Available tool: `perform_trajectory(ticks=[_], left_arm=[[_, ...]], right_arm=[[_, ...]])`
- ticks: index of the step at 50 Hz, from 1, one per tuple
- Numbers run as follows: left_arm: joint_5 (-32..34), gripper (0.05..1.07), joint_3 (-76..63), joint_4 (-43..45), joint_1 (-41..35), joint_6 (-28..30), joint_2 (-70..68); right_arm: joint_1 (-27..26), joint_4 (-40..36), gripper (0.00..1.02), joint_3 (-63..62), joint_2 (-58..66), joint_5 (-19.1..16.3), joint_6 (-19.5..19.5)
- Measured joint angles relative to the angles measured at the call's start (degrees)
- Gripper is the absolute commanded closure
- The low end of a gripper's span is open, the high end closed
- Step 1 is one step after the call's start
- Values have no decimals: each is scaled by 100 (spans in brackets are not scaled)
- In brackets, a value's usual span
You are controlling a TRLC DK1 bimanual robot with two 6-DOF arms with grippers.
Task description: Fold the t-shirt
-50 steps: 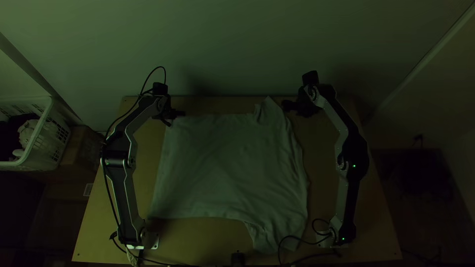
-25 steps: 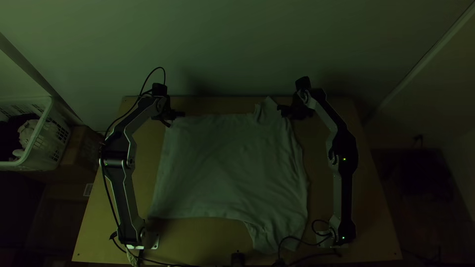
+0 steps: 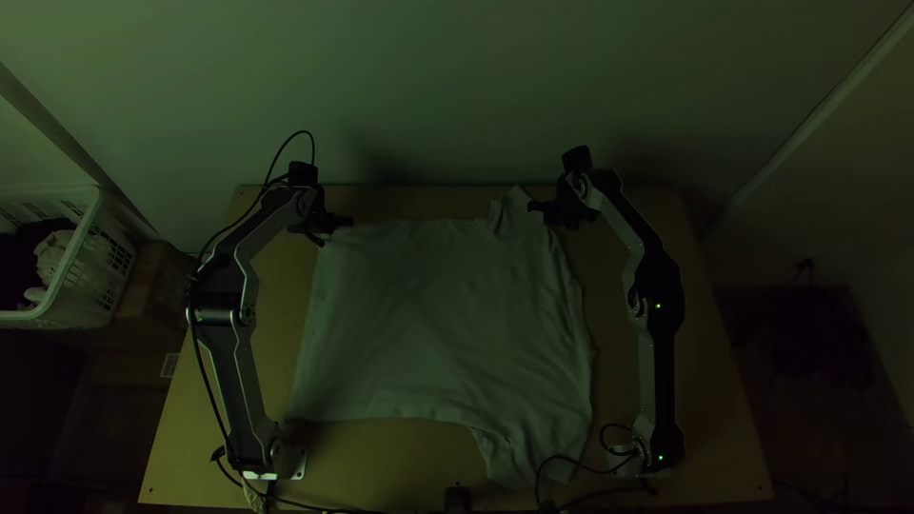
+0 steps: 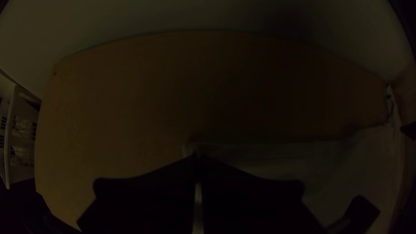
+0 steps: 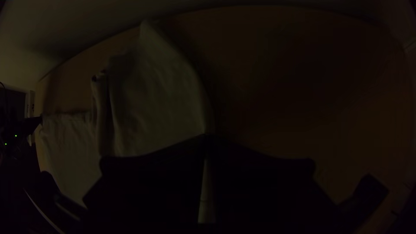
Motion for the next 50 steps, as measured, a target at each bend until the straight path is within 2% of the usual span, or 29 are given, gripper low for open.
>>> perform_trajectory(ticks=[18,50], left_arm=[[197,105,-72,-50,317,-68,-127],[450,105,-402,-264,339,-256,-1062]], right_arm=[[-343,15,99,-481,-219,44,-153],[-341,20,99,-1156,-1360,48,-175]])
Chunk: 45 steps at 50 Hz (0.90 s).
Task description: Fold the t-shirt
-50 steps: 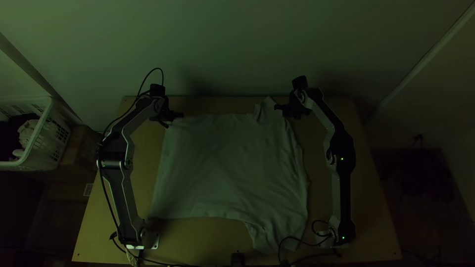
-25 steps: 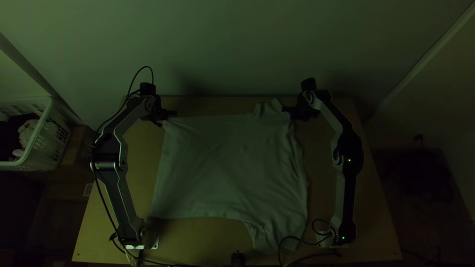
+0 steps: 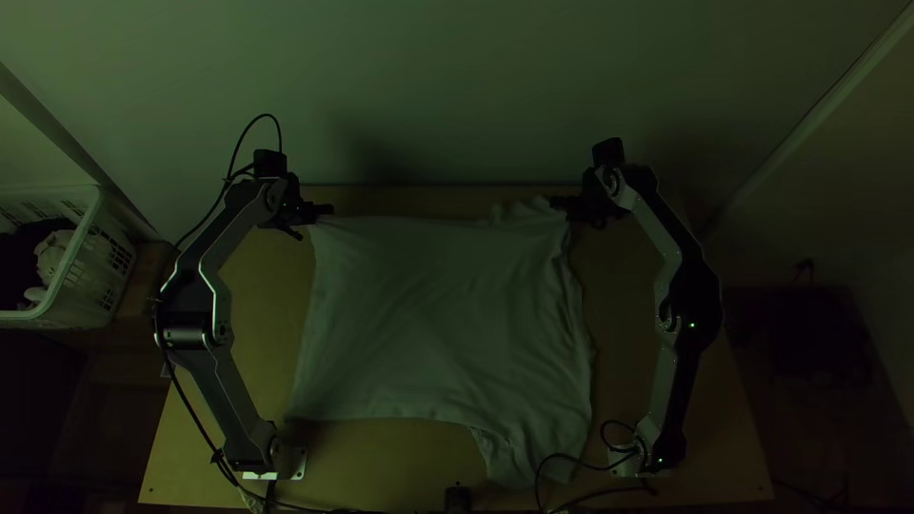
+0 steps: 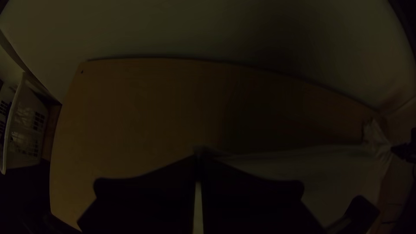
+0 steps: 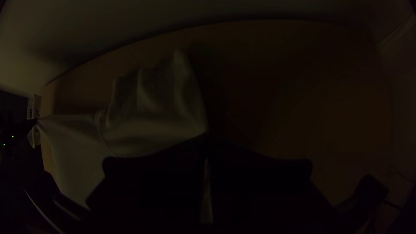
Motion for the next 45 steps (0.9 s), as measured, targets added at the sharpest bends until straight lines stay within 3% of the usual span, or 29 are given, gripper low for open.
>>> perform_trajectory(ticks=[45], left_arm=[[149,105,-2142,310,-26,31,-1279]], right_arm=[[358,763,99,-3012,-2037,63,-17]])
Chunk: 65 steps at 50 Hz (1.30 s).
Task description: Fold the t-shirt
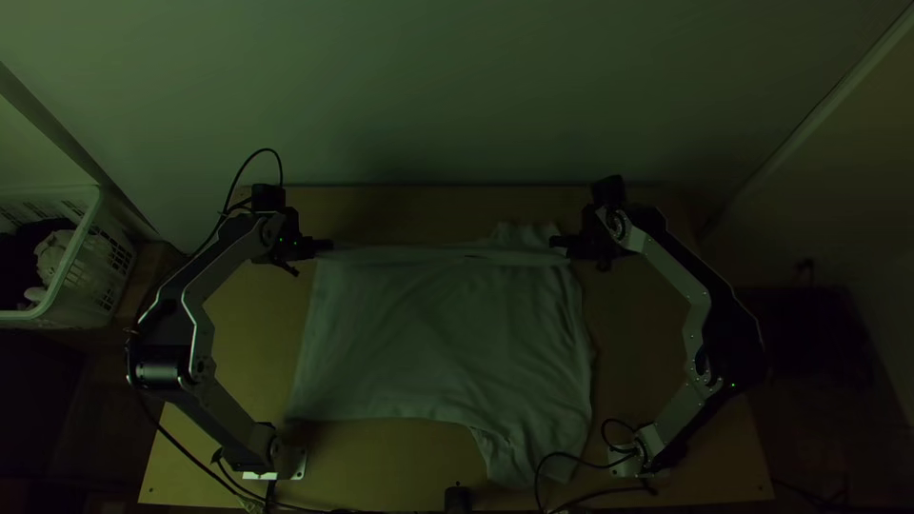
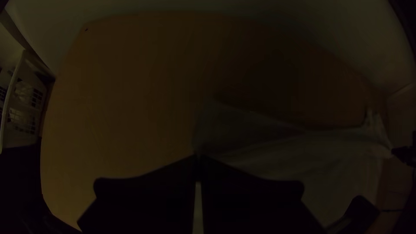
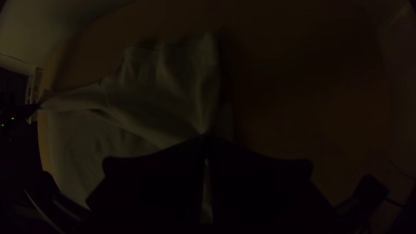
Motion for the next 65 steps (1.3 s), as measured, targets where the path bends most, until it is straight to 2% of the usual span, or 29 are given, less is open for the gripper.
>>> perform_trajectory(ticks=[17,34,52,56,62,65], left_arm=[[2,105,-984,146,7,114,-793],[2,105,-1733,214,28,166,-1357],[2,104,-2199,273,28,168,-1746],[2,94,-2297,376,28,168,-1773],[2,72,-2498,516,26,168,-1781],[2,62,-2603,535,22,168,-1781]], right_arm=[[173,199,99,-1137,-1088,20,0],[201,450,99,-2208,-1602,20,-22],[267,704,99,-2745,-1891,20,-111],[264,896,97,-2892,-1906,24,-136],[264,1180,84,-3156,-1906,70,-203],[262,1213,73,-3252,-1906,81,-245]])
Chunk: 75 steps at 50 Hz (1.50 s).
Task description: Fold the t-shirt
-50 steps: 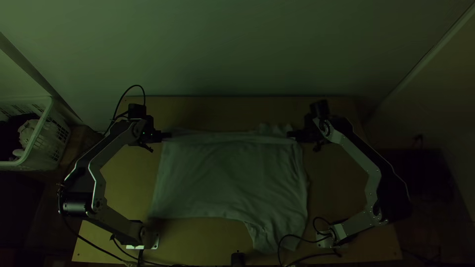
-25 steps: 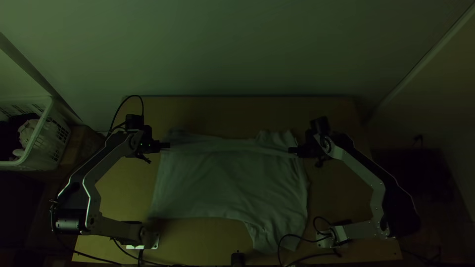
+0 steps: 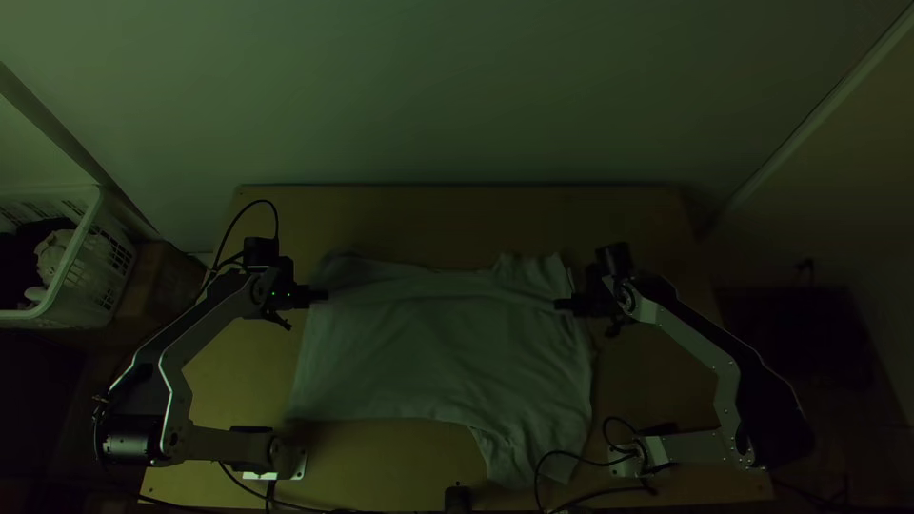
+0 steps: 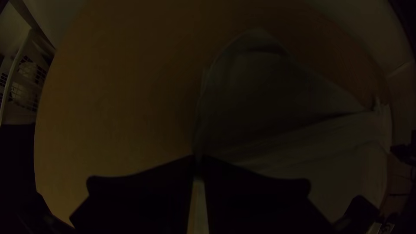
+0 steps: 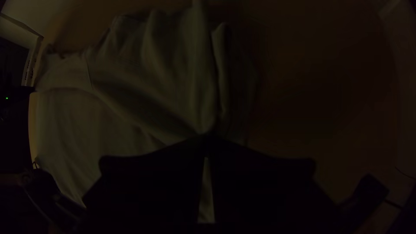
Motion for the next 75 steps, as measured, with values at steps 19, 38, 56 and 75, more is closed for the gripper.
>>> perform_trajectory(ticks=[19,38,56,75], left_arm=[[529,11,-46,-422,31,2,-297],[1075,11,278,-1353,81,199,-1746],[1073,10,243,-3049,81,791,-2406],[678,11,-365,-4942,59,1974,-2743]], right_arm=[[-339,-326,37,-160,-1008,46,-15],[-243,-2229,31,184,-2433,46,208],[175,-3674,31,216,-3602,46,605],[1222,-4262,31,-348,-3963,-225,1563]])
